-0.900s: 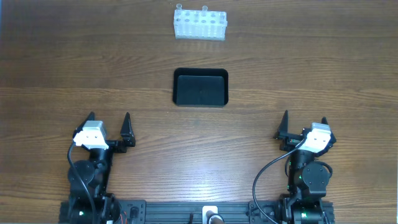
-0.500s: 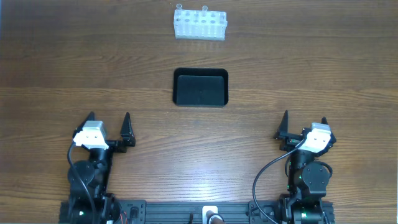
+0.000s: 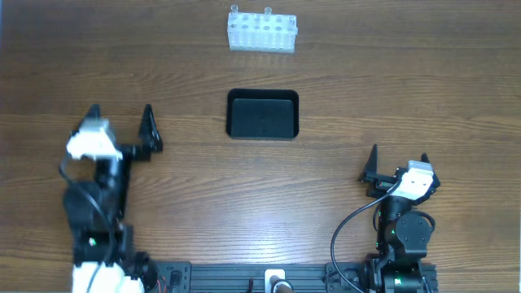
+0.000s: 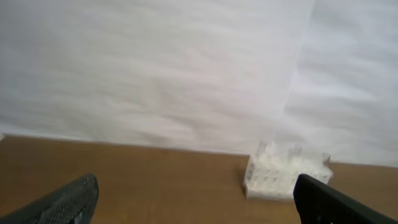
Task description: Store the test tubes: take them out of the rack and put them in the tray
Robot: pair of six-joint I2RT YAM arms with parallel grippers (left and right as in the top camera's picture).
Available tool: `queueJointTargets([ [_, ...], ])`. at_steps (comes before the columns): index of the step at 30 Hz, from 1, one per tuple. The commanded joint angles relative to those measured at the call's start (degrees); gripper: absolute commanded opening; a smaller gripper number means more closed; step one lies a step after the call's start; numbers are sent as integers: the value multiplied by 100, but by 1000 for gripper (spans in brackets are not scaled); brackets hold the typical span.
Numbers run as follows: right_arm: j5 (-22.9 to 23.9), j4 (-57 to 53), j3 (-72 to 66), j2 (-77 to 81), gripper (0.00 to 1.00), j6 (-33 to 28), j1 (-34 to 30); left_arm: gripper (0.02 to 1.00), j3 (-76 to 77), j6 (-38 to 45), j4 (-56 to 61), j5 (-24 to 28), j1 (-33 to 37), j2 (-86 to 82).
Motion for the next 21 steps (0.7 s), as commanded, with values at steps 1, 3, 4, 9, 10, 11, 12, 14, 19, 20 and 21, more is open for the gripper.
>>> queueJointTargets([
  [1,74,-7,-33,-57,991,15,0,996,1357,68,-164,227,-107,1493],
  [3,74,-4,-33,-57,991,15,0,998,2004,68,-389,162,-299,2240],
  [4,74,-4,-33,-57,993,15,0,996,2229,68,-455,81,-389,2505],
  [9,74,-4,-33,-57,993,15,0,993,3547,66,-879,-745,-1113,4019],
  [10,74,-7,-33,-57,991,15,0,998,3880,66,-1008,-922,-1279,4367],
  [11,74,-7,-33,-57,991,15,0,993,4172,66,-1134,-1060,-1408,4671],
  [12,74,-4,-33,-57,991,15,0,996,4426,66,-1259,-1178,-1510,4918],
  [14,74,-4,-33,-57,993,15,0,996,5195,61,-1644,-1526,-1757,5665],
  [19,74,-4,-33,-57,993,15,0,996,6607,-111,-2315,-1856,-1950,7029],
  [20,74,-4,-33,-57,991,15,0,996,6817,-129,-2417,-1853,-1950,7232],
  [21,74,-4,-33,-57,991,15,0,993,7060,-170,-2551,-1856,-1950,7451],
])
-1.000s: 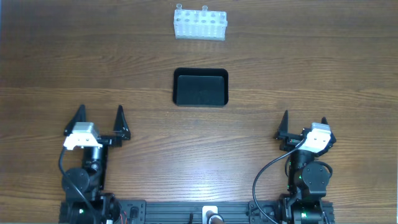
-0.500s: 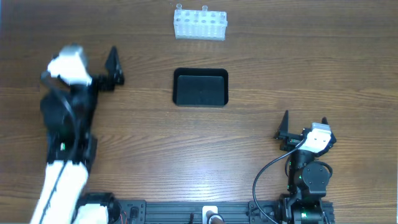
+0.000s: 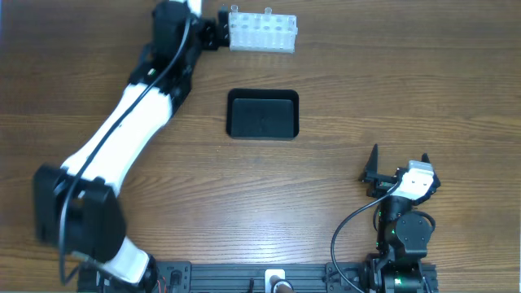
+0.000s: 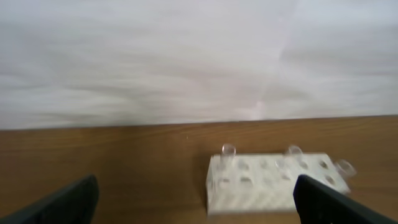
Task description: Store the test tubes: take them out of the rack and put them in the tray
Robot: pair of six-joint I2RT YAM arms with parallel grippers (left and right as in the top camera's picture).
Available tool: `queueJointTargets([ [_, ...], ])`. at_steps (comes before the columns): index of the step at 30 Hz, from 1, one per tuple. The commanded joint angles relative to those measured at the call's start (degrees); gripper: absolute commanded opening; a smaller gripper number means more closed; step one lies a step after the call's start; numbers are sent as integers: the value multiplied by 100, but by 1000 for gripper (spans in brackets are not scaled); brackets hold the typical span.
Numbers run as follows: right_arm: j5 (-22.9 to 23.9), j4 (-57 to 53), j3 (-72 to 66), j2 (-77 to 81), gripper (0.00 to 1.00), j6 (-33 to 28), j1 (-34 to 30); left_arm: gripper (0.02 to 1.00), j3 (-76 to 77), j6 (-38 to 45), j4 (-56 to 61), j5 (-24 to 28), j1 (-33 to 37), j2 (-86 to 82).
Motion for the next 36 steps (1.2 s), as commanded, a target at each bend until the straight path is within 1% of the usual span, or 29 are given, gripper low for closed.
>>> queueJointTargets([
  [1,57,-4,-33,-57,991,17,0,998,1174,-225,-479,-404,-9,1054],
  [10,57,-4,-33,-57,991,17,0,998,3187,-337,-1727,-400,-31,2603],
  [16,57,-4,-33,-57,991,17,0,998,3886,-382,-1880,-363,-120,3171],
  [22,57,-4,-33,-57,991,17,0,993,3932,-557,-1873,-361,-146,3364],
  [28,57,-7,-33,-57,991,17,0,956,3932,-601,-1873,-363,-197,3550],
  [32,57,-4,-33,-57,991,17,0,915,3932,-713,-1875,-356,-205,3582],
  [36,57,-4,-33,-57,993,17,0,844,3932,-706,-1886,-356,-205,3585],
])
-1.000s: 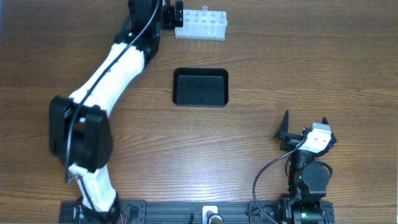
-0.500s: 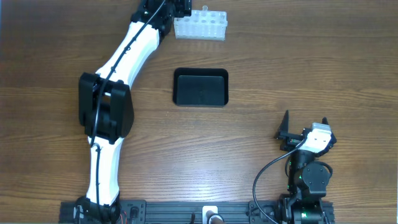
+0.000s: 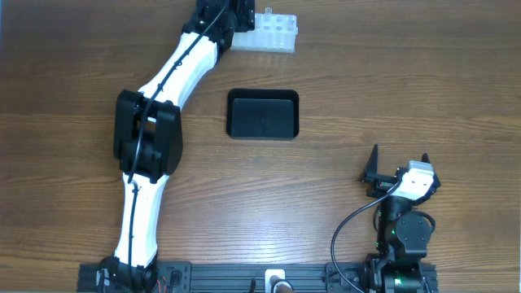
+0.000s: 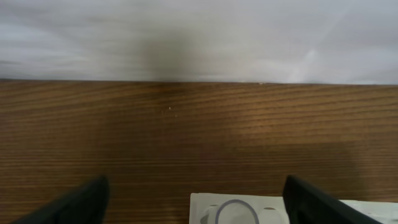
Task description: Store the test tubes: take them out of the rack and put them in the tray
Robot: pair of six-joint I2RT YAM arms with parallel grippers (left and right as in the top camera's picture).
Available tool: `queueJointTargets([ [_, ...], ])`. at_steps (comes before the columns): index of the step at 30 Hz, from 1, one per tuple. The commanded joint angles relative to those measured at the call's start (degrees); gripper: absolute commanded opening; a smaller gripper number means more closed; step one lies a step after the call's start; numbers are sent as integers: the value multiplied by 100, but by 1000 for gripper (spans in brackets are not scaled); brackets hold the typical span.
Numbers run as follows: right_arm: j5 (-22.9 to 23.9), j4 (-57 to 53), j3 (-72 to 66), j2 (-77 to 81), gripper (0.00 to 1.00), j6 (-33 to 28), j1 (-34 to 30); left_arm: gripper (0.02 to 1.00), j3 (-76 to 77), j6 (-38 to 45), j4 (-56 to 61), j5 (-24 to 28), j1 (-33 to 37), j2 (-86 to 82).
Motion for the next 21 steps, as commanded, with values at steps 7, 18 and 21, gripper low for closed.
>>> queueJointTargets([
  [7,55,-4,-33,-57,991,17,0,746,131,-83,-85,-44,-44,63],
  [18,55,-7,-33,-57,991,17,0,465,131,-85,63,9,-59,63],
  [21,55,-4,-33,-57,991,17,0,452,131,-85,68,46,-63,63],
])
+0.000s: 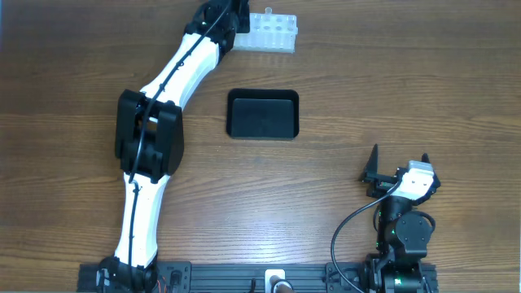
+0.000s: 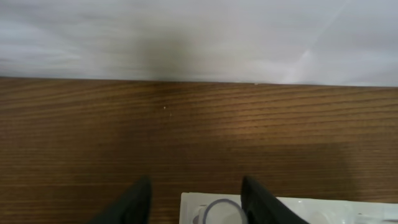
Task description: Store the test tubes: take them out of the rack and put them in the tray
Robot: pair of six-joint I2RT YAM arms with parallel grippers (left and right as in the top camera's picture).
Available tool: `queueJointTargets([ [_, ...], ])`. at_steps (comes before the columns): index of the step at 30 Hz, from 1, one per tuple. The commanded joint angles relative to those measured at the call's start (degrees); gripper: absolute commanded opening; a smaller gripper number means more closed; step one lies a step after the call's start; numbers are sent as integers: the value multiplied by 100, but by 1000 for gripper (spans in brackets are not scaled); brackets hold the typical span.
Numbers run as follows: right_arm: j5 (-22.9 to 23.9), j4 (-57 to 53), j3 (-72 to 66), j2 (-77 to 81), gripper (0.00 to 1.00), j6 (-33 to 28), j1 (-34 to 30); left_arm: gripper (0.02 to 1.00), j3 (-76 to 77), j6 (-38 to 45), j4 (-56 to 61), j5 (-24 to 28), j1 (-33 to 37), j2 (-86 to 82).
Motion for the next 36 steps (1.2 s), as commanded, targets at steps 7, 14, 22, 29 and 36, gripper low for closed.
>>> queueJointTargets([
  [7,55,-4,-33,-57,991,15,0,343,131,0,39,105,-26,50],
  [14,55,-4,-33,-57,991,15,0,268,131,-2,39,173,-26,50],
  [22,55,-4,-33,-57,991,15,0,231,129,-2,44,258,-26,50],
  [29,55,-7,-33,-57,991,15,0,161,129,-2,44,260,-26,50],
  [36,55,-4,-33,-57,993,15,0,123,131,-2,44,258,-26,50],
])
